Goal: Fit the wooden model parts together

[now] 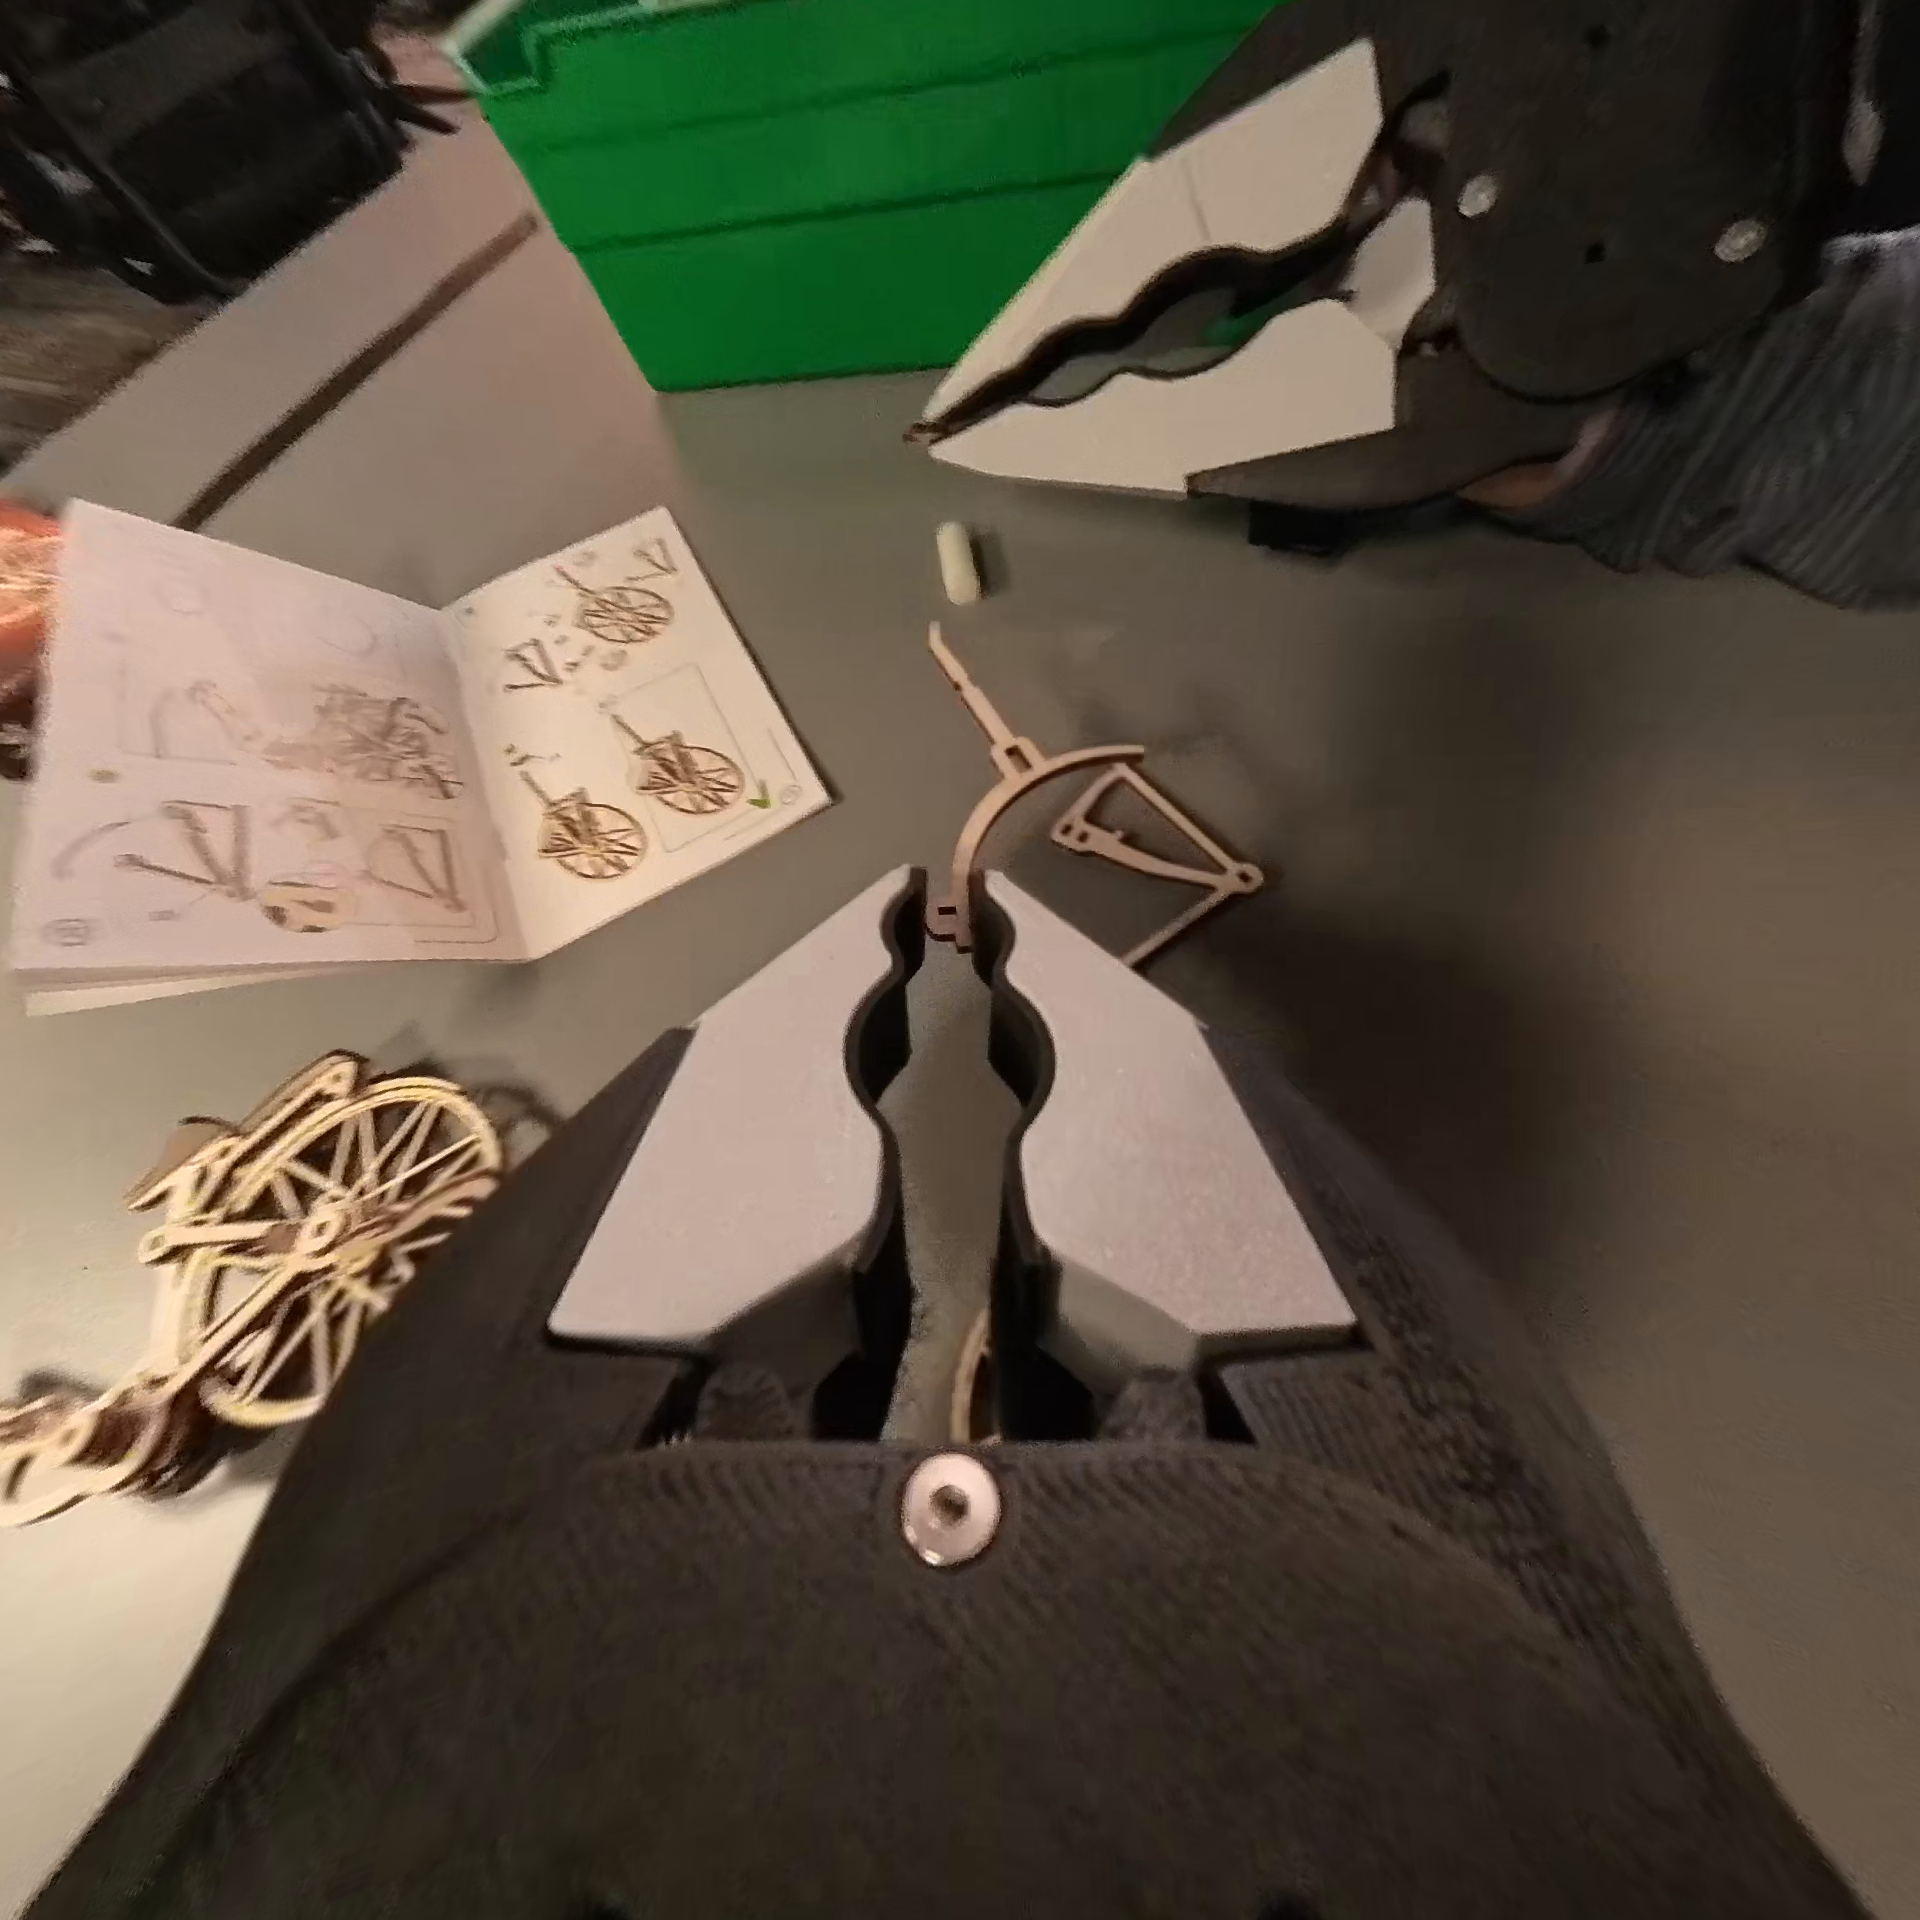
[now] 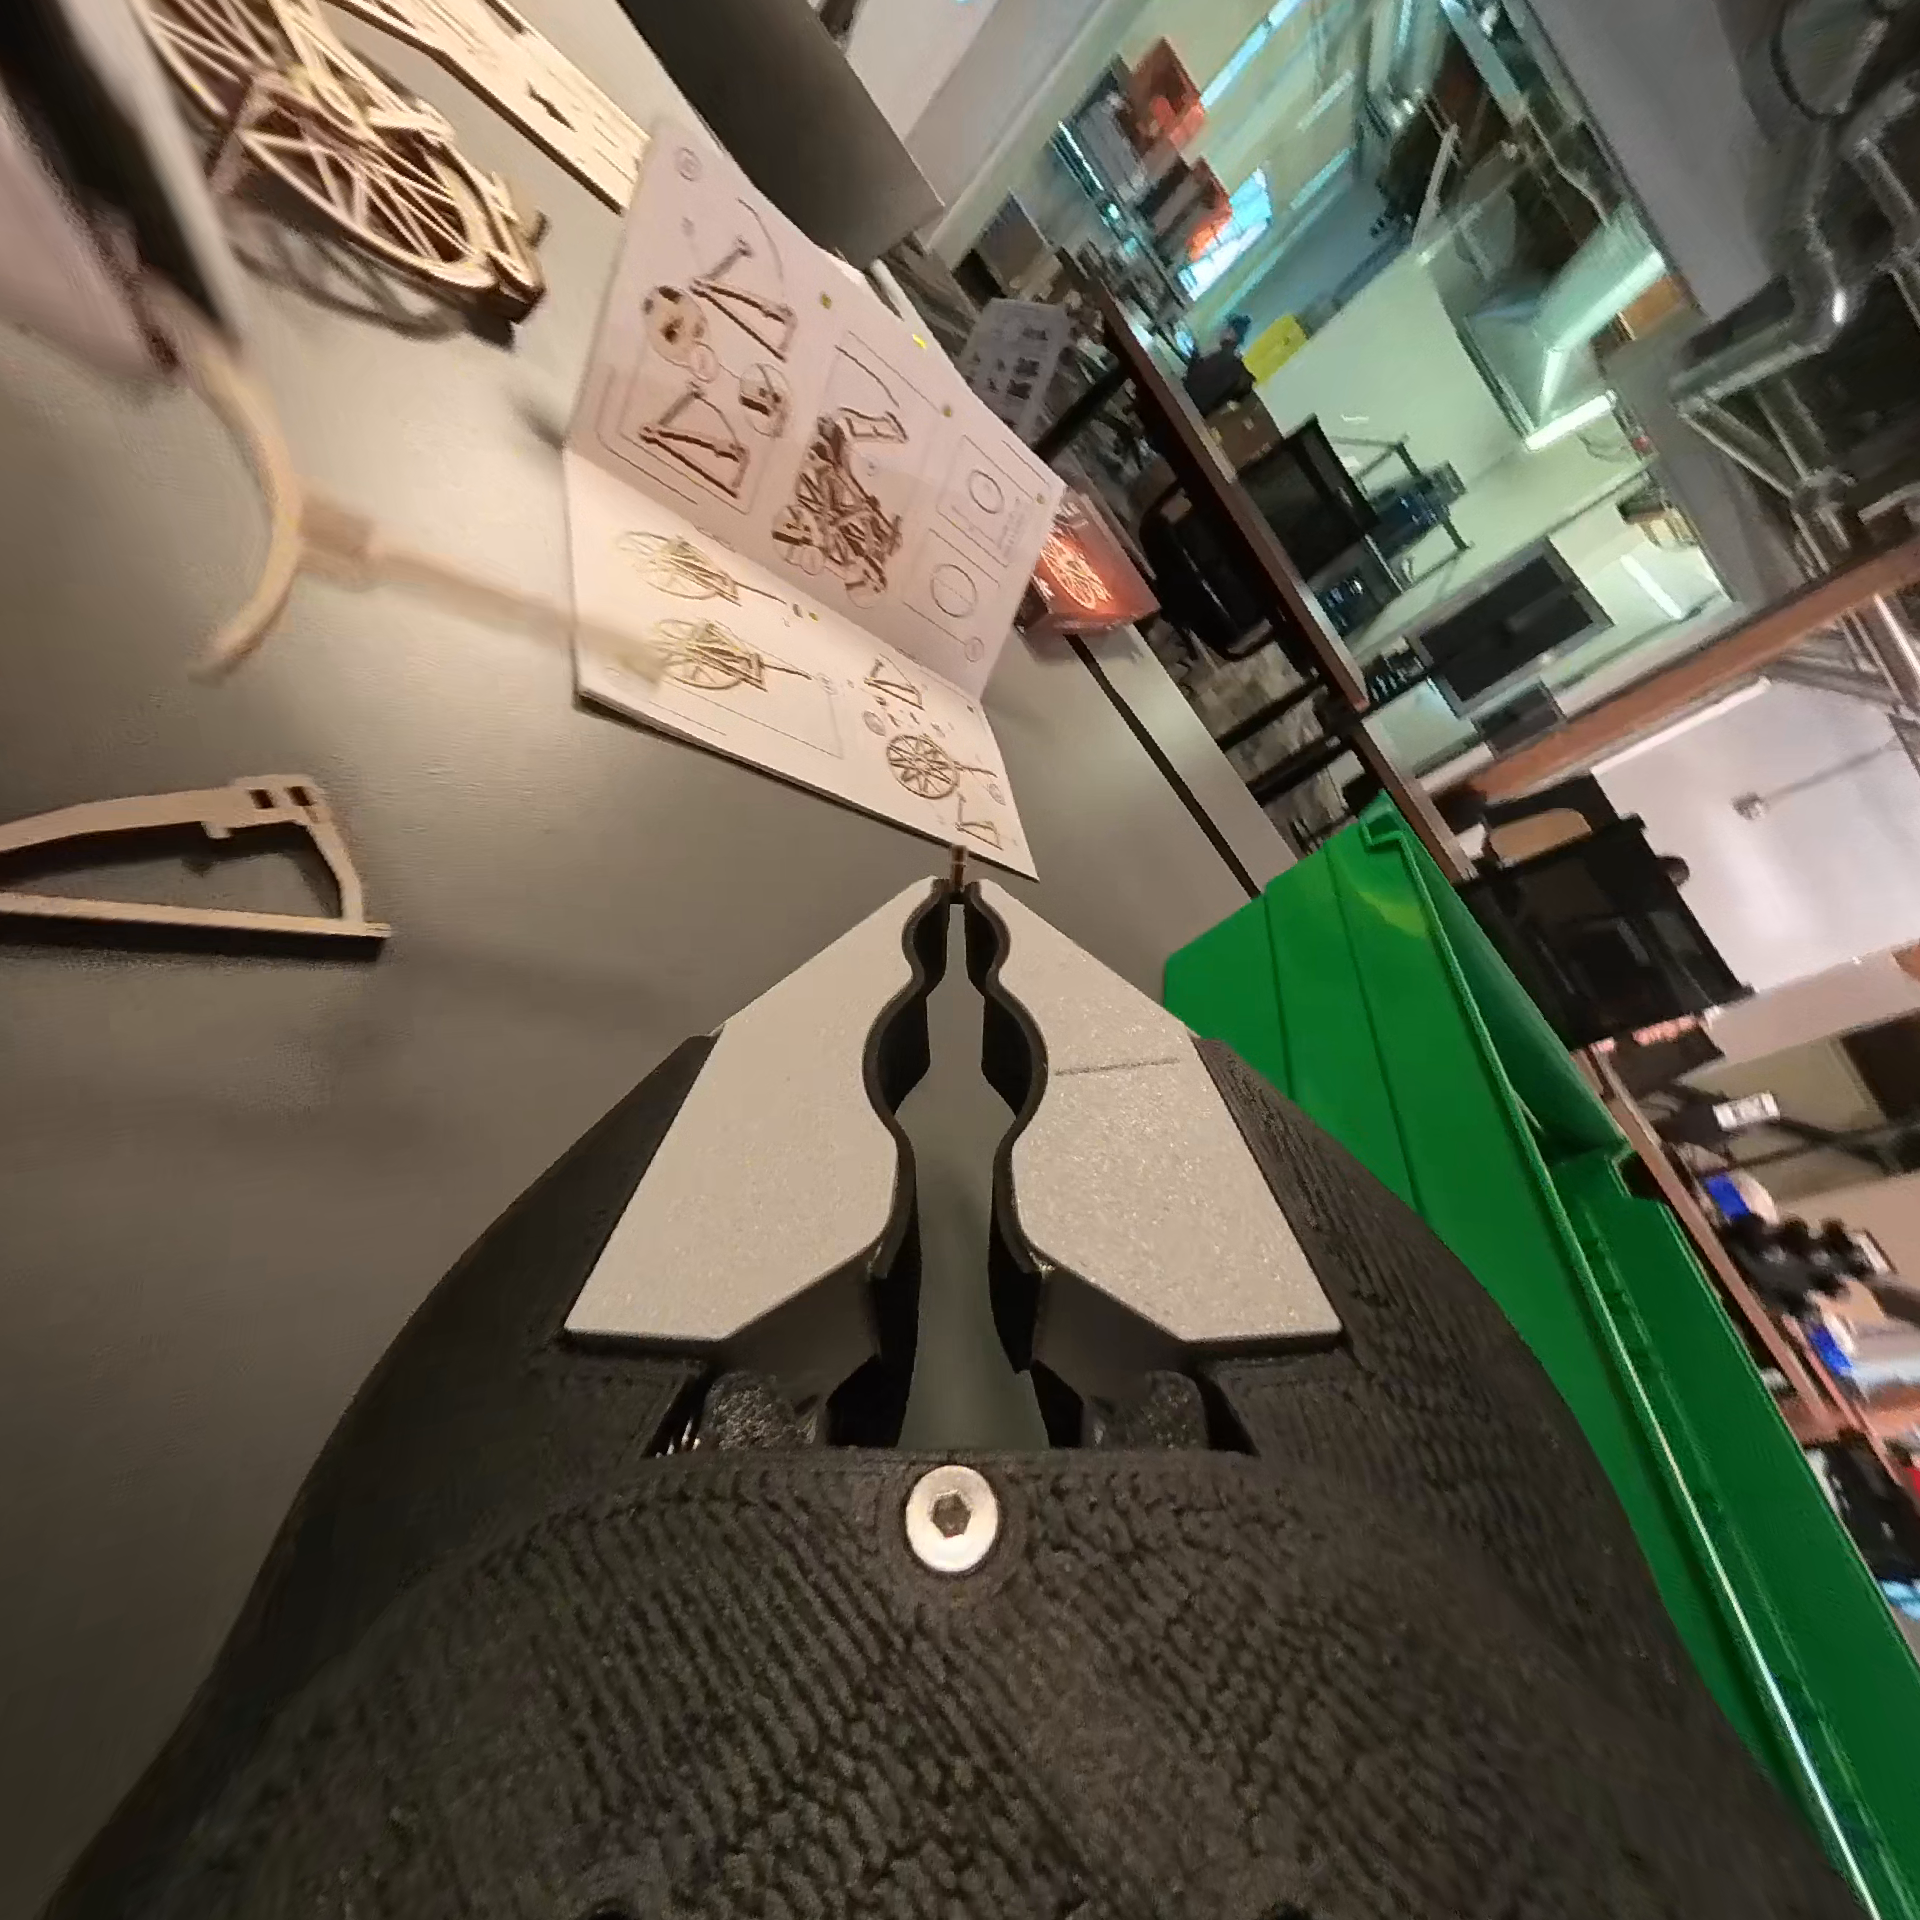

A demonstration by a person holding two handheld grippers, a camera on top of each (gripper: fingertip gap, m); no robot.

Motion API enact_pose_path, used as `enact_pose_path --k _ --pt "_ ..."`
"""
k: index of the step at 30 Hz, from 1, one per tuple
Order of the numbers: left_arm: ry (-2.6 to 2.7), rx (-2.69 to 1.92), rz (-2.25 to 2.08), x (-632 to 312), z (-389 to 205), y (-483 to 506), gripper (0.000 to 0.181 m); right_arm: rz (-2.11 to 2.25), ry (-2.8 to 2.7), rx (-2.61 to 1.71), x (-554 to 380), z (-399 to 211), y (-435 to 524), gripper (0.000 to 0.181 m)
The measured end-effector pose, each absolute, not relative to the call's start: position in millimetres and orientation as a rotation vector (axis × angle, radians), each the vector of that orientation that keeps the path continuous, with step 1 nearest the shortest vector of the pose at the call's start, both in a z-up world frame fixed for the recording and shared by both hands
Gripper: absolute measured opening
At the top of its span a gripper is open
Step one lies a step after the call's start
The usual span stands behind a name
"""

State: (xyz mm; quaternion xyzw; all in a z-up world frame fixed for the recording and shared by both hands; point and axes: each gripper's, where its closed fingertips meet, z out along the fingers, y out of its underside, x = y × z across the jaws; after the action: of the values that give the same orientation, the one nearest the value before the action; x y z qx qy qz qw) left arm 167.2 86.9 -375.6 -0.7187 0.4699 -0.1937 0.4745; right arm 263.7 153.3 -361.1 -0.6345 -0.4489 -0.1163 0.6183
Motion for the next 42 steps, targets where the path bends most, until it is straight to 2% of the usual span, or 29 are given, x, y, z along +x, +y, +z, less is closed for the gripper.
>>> enact_pose_path --k 8,24,42 --pt "0.998 -1.826 -0.413 180 -358 73 0.007 -0.295 -1.048 -1.475 264 -365 154 0.000" --pt "0.785 -2.110 -0.266 182 -405 70 0.006 -0.228 -1.083 -1.446 256 -364 146 0.000" --pt "0.643 -2.175 -0.252 185 -404 69 0.007 -0.174 -1.060 -1.425 256 -358 143 0.000"
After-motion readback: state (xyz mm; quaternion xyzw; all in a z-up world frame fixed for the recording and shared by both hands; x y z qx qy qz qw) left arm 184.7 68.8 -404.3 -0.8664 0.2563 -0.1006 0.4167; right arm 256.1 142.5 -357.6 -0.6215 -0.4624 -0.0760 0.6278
